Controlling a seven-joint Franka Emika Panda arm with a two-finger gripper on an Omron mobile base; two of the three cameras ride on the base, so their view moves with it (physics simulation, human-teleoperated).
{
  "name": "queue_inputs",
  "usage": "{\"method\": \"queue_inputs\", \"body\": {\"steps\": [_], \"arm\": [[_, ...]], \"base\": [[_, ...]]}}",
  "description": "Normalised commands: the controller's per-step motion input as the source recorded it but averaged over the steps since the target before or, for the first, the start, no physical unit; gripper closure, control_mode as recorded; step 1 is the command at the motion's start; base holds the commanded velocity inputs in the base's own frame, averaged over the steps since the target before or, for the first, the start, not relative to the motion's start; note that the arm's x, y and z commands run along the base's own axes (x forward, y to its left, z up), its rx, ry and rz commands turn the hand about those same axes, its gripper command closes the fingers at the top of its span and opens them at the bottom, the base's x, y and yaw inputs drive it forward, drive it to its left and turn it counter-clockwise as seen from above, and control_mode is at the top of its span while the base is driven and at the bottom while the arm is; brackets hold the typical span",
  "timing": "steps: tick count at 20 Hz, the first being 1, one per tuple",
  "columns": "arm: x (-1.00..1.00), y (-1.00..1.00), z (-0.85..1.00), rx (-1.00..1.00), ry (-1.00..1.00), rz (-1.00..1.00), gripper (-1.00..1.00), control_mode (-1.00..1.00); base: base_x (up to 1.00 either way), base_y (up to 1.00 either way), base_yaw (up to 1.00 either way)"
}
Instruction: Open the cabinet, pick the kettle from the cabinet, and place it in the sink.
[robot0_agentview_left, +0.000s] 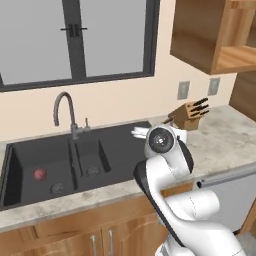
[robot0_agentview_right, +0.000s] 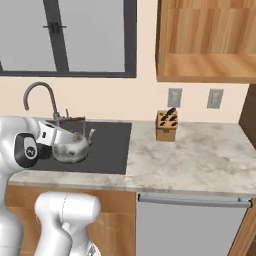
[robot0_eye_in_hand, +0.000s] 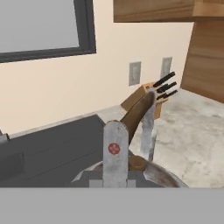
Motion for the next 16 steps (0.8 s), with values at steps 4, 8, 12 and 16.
{"method": "queue_inputs", "body": {"steps": [4,8,12,16], "arm": [[0.0,0.0,0.0,0.0,0.0,0.0,1.0,1.0],[0.0,0.0,0.0,0.0,0.0,0.0,1.0,1.0],[0.0,0.0,0.0,0.0,0.0,0.0,1.0,1.0],[0.0,0.0,0.0,0.0,0.0,0.0,1.0,1.0]], "base": [[0.0,0.63,-0.04],[0.0,0.64,-0.04],[0.0,0.64,-0.02],[0.0,0.64,-0.01]]}}
